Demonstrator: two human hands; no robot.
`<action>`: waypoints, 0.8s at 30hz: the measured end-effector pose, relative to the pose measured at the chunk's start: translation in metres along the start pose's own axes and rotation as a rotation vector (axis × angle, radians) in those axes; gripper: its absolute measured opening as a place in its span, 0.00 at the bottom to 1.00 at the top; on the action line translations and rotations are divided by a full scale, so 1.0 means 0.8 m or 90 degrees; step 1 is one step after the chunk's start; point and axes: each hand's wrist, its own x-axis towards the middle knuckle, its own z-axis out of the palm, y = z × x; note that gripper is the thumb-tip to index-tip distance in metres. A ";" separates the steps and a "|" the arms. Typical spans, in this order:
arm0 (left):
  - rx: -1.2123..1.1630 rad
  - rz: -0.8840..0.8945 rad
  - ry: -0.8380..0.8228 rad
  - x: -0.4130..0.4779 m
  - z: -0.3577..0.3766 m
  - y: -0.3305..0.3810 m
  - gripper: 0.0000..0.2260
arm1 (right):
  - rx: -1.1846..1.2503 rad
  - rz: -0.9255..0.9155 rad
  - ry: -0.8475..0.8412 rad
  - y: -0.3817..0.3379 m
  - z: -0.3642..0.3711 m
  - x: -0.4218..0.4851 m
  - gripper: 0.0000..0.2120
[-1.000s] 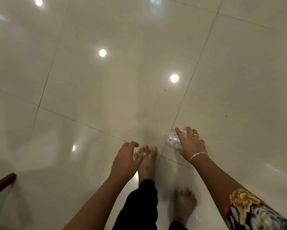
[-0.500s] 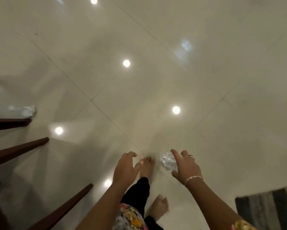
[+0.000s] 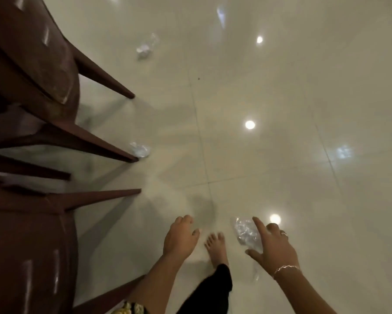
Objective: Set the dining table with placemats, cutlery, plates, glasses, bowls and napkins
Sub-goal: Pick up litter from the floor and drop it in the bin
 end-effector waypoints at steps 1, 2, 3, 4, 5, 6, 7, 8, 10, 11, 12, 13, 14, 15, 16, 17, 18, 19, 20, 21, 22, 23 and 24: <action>-0.002 -0.011 0.010 0.019 -0.022 -0.002 0.15 | 0.000 -0.015 0.010 -0.016 -0.020 0.022 0.40; -0.006 -0.021 0.020 0.036 -0.043 -0.003 0.15 | 0.005 -0.024 0.020 -0.032 -0.038 0.042 0.40; -0.016 -0.031 0.030 0.051 -0.062 -0.003 0.15 | 0.011 -0.029 0.027 -0.045 -0.055 0.060 0.41; -0.026 -0.041 0.040 0.065 -0.080 -0.004 0.15 | 0.013 -0.039 0.032 -0.059 -0.070 0.078 0.41; -0.034 -0.054 0.051 0.078 -0.097 -0.007 0.15 | 0.014 -0.053 0.033 -0.072 -0.084 0.096 0.41; -0.041 -0.066 0.061 0.089 -0.113 -0.009 0.15 | 0.013 -0.067 0.030 -0.086 -0.097 0.113 0.41; -0.050 -0.082 0.069 0.099 -0.127 -0.013 0.15 | 0.011 -0.080 0.024 -0.099 -0.109 0.130 0.41; -0.059 -0.099 0.074 0.109 -0.141 -0.016 0.15 | 0.006 -0.093 0.015 -0.112 -0.121 0.148 0.41; -0.065 -0.126 0.082 0.133 -0.164 -0.021 0.16 | -0.007 -0.117 0.000 -0.134 -0.141 0.183 0.41; -0.067 -0.143 0.080 0.147 -0.173 -0.024 0.16 | -0.014 -0.129 -0.008 -0.145 -0.148 0.201 0.41; -0.070 -0.155 0.082 0.164 -0.182 -0.027 0.16 | -0.021 -0.145 -0.013 -0.156 -0.155 0.220 0.41; -0.060 -0.160 0.089 0.185 -0.189 -0.030 0.17 | -0.038 -0.164 -0.018 -0.166 -0.161 0.241 0.41; -0.034 -0.163 0.089 0.208 -0.195 -0.034 0.17 | -0.057 -0.182 -0.024 -0.175 -0.165 0.263 0.41; 0.008 -0.165 0.084 0.232 -0.199 -0.038 0.18 | -0.079 -0.200 -0.027 -0.182 -0.167 0.285 0.41; 0.052 -0.162 0.076 0.257 -0.203 -0.043 0.19 | -0.100 -0.215 -0.029 -0.188 -0.168 0.309 0.41; 0.090 -0.153 0.071 0.283 -0.206 -0.048 0.20 | -0.120 -0.229 -0.028 -0.194 -0.169 0.332 0.41; 0.126 -0.140 0.065 0.309 -0.209 -0.054 0.21 | -0.143 -0.242 -0.028 -0.200 -0.169 0.356 0.41; 0.163 -0.121 0.065 0.337 -0.210 -0.063 0.22 | -0.163 -0.258 -0.023 -0.206 -0.168 0.381 0.42; 0.202 -0.103 0.066 0.366 -0.211 -0.074 0.24 | -0.182 -0.271 -0.019 -0.214 -0.164 0.406 0.42; 0.230 -0.092 0.071 0.397 -0.211 -0.088 0.25 | -0.193 -0.282 -0.013 -0.221 -0.158 0.432 0.42; 0.248 -0.088 0.076 0.430 -0.211 -0.102 0.26 | -0.206 -0.295 -0.003 -0.230 -0.152 0.459 0.43; 0.252 -0.094 0.076 0.462 -0.211 -0.117 0.27 | -0.223 -0.304 0.008 -0.239 -0.146 0.485 0.43; 0.249 -0.108 0.076 0.491 -0.209 -0.133 0.28 | -0.233 -0.312 0.012 -0.249 -0.137 0.509 0.43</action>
